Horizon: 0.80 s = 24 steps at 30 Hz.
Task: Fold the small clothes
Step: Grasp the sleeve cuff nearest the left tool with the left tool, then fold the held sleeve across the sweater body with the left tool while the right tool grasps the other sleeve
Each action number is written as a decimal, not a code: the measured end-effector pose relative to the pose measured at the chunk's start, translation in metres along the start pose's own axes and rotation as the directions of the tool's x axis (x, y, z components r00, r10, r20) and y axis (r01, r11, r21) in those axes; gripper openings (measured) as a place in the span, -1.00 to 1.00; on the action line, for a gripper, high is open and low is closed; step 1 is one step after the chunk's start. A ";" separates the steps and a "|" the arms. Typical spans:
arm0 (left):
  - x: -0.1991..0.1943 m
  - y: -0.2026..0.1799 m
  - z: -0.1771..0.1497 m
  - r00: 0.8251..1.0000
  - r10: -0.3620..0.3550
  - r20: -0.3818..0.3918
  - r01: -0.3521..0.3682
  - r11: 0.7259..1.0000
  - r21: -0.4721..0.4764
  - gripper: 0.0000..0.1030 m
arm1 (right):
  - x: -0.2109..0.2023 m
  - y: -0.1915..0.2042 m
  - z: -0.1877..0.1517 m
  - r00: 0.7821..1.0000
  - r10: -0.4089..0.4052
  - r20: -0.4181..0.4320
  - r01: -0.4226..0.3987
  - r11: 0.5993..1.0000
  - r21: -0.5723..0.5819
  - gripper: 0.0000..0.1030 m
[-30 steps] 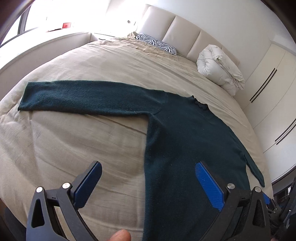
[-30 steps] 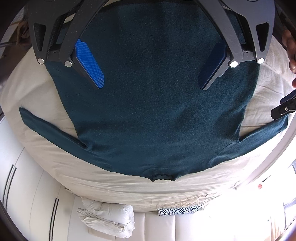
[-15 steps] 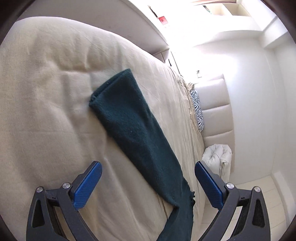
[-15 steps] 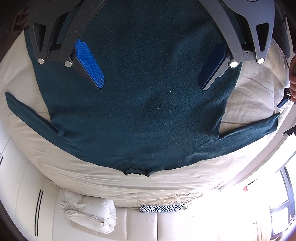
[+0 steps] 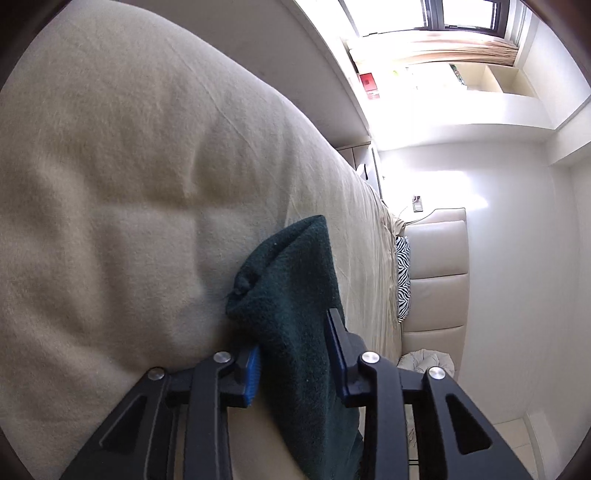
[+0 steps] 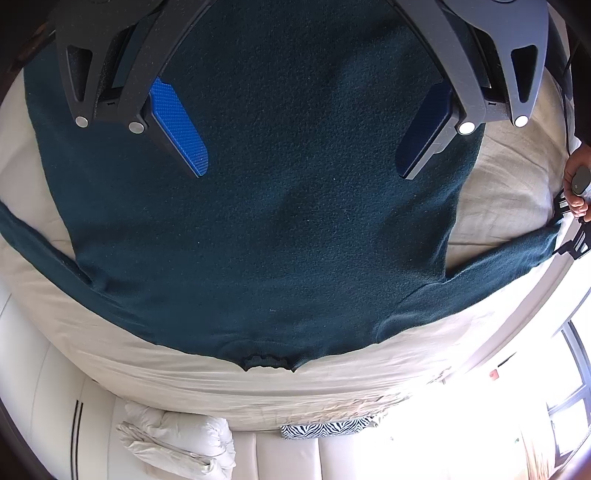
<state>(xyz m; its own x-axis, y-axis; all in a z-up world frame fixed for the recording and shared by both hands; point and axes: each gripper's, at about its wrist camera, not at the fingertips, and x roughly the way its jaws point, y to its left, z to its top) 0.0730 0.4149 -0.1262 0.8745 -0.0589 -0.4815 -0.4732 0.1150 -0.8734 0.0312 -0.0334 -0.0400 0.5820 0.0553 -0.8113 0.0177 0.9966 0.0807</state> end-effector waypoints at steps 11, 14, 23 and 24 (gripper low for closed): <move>0.017 -0.135 -0.081 1.000 -0.004 -0.019 0.012 0.891 0.453 -0.84 | 0.007 -0.058 0.002 1.000 0.015 0.020 -0.018 0.991 0.133 1.00; 0.033 -0.193 -0.160 0.995 0.003 -0.096 0.063 0.736 0.674 -0.84 | 0.010 -0.080 0.008 0.999 0.026 0.029 -0.031 0.983 0.179 1.00; 0.095 -0.194 -0.422 0.933 0.188 -0.306 0.255 0.252 0.934 -0.83 | 0.035 -0.162 0.042 0.985 0.159 0.068 -0.173 0.920 0.352 1.00; 0.104 -0.186 -0.440 0.928 0.222 -0.298 0.253 0.209 0.944 -0.83 | 0.042 -0.168 0.045 0.979 0.193 0.063 -0.202 0.904 0.376 1.00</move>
<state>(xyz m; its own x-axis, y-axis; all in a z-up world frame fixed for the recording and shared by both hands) 0.2050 -0.0486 -0.0459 0.6748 -0.3249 -0.6627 0.2235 0.9457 -0.2360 0.0892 -0.2017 -0.0612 0.6245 0.2427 -0.7424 0.2040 0.8669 0.4549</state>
